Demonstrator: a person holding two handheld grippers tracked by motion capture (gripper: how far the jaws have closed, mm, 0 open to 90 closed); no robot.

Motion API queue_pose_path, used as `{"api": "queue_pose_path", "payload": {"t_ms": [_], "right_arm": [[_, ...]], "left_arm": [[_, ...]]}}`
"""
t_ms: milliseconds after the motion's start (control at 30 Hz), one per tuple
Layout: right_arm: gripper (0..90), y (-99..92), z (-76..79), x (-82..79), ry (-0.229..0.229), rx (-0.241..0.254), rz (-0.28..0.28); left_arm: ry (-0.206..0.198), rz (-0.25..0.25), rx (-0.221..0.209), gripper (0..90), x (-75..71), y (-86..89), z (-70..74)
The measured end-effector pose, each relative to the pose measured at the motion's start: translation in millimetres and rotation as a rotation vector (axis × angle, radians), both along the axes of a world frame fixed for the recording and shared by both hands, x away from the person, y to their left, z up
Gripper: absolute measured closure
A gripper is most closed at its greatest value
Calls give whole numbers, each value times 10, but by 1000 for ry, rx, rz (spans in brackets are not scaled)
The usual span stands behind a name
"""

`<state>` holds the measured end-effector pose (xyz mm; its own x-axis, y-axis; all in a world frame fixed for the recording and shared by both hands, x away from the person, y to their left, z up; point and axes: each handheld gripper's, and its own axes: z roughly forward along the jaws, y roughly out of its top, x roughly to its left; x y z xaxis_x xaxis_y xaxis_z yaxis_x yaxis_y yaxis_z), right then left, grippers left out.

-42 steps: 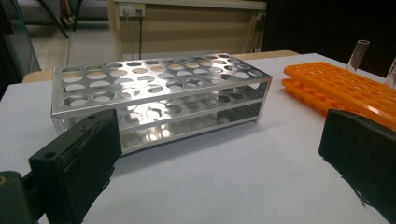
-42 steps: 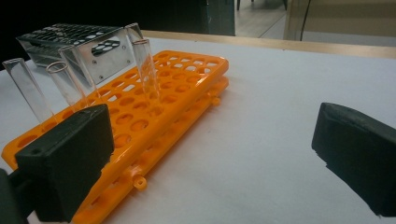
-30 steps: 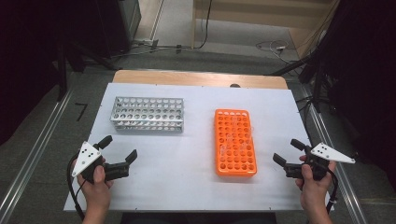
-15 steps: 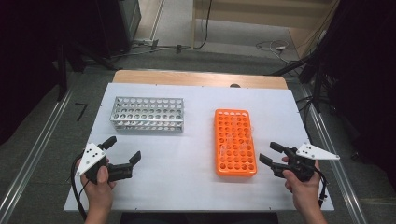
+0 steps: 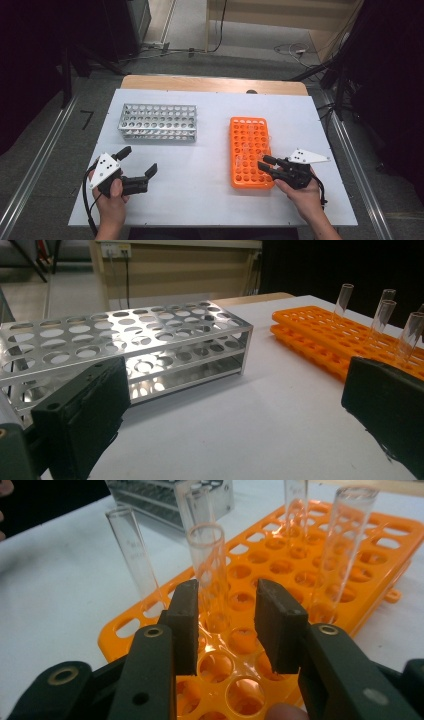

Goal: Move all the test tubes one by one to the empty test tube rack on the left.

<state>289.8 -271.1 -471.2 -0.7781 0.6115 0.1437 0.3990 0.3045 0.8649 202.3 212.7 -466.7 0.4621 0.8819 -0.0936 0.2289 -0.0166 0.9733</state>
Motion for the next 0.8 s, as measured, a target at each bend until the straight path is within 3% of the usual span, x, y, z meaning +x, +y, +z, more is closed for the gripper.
{"api": "queue_pose_path", "payload": {"t_ms": [500, 800], "right_arm": [[702, 187, -96, 100, 13, -57, 50], [742, 173, -47, 75, -20, -54, 20]], "left_arm": [[7, -42, 22, 0, 7, -181, 4], [12, -76, 21, 0, 13, -276, 7]]}}
